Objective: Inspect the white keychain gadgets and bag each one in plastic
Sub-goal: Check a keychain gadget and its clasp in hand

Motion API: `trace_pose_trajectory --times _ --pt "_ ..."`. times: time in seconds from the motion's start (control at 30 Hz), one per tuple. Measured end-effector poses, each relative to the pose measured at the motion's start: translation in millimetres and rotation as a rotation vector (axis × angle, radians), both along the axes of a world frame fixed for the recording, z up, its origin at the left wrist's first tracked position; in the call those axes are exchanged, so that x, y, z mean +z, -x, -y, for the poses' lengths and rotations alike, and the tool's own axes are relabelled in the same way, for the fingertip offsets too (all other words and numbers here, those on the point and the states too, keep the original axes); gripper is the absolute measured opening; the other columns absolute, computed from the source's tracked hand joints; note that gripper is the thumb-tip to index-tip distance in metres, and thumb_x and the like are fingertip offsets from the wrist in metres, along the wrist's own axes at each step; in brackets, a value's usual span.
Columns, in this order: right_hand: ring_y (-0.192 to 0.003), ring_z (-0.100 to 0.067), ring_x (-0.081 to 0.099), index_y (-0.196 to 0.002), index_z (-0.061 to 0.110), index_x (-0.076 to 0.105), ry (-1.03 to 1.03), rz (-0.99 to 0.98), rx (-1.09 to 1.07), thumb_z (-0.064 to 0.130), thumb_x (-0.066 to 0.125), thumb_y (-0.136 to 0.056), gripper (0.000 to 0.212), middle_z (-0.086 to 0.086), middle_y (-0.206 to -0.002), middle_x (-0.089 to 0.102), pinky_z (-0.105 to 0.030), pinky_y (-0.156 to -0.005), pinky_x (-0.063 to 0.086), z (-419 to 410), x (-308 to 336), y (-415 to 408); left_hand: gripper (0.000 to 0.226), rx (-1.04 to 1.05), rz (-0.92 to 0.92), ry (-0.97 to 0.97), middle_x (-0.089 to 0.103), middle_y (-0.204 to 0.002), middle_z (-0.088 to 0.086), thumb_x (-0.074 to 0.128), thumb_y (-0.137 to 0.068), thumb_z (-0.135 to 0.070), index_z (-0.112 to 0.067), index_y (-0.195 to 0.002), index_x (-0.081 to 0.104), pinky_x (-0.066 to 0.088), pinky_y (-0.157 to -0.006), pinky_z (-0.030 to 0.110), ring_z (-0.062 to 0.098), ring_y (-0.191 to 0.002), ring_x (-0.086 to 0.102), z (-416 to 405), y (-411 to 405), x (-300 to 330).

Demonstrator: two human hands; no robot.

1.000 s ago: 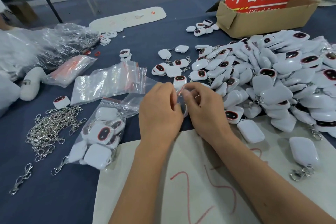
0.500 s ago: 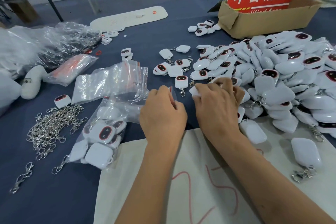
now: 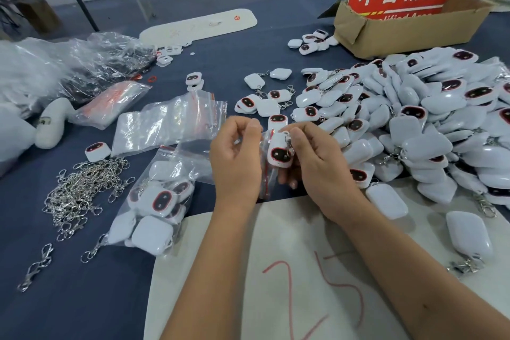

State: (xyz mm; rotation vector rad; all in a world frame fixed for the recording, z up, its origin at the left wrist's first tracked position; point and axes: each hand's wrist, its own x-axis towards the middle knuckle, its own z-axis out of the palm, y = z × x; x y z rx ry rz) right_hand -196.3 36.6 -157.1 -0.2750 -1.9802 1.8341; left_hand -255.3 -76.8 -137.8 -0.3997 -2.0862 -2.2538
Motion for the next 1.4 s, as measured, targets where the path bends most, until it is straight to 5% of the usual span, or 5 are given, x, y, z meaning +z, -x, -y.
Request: trace_pose_trajectory --times 0.2,0.57,0.77,0.9,1.4 --pt "-0.058 -0.022 0.062 -0.112 0.011 0.057 0.192 0.034 -0.030 0.013 0.052 -0.109 0.006 -0.006 -0.071 0.069 -0.026 -0.050 0.048 -6 -6 5 0.017 -0.133 0.116 0.143 0.053 -0.060 0.005 0.060 -0.100 -0.017 -0.007 -0.086 0.062 0.042 -0.044 0.028 0.020 -0.051 0.049 0 1 -8" --pt "-0.081 -0.021 0.066 -0.109 0.016 0.069 0.242 -0.028 -0.042 0.000 0.067 -0.095 0.021 -0.006 -0.091 0.065 -0.050 -0.085 0.063 -9 -3 1 0.011 -0.148 -0.016 0.299 0.075 -0.088 0.000 0.080 -0.085 -0.016 -0.020 -0.093 0.074 0.057 -0.071 0.044 0.034 -0.077 0.068 3 3 -8" --pt "-0.073 -0.006 0.066 -0.089 0.016 0.067 0.162 -0.101 -0.157 0.004 0.080 -0.088 0.017 0.006 -0.077 0.074 -0.016 -0.068 0.050 -8 -1 2 0.011 -0.140 0.022 0.254 0.076 -0.089 0.003 0.080 -0.089 -0.018 -0.015 -0.097 0.073 0.058 -0.069 0.035 0.025 -0.077 0.069 6 7 -8" --pt "-0.065 -0.009 0.060 -0.085 0.010 0.063 0.195 -0.081 -0.193 0.011 0.085 -0.086 0.022 -0.001 -0.071 0.067 -0.020 -0.060 0.049 -8 -5 2 0.006 -0.181 0.103 0.175 0.077 -0.078 0.006 0.077 -0.091 -0.011 -0.010 -0.096 0.074 0.055 -0.059 0.020 0.015 -0.066 0.070 5 6 -10" --pt "-0.072 -0.007 0.069 -0.103 0.010 0.076 0.134 -0.024 -0.041 -0.004 0.080 -0.086 0.023 -0.001 -0.085 0.076 -0.026 -0.066 0.060 -7 -6 1 0.016 -0.126 0.283 0.054 0.079 -0.088 0.011 0.078 -0.087 0.000 -0.013 -0.097 0.075 0.063 -0.076 0.036 0.021 -0.077 0.075 7 9 -9"
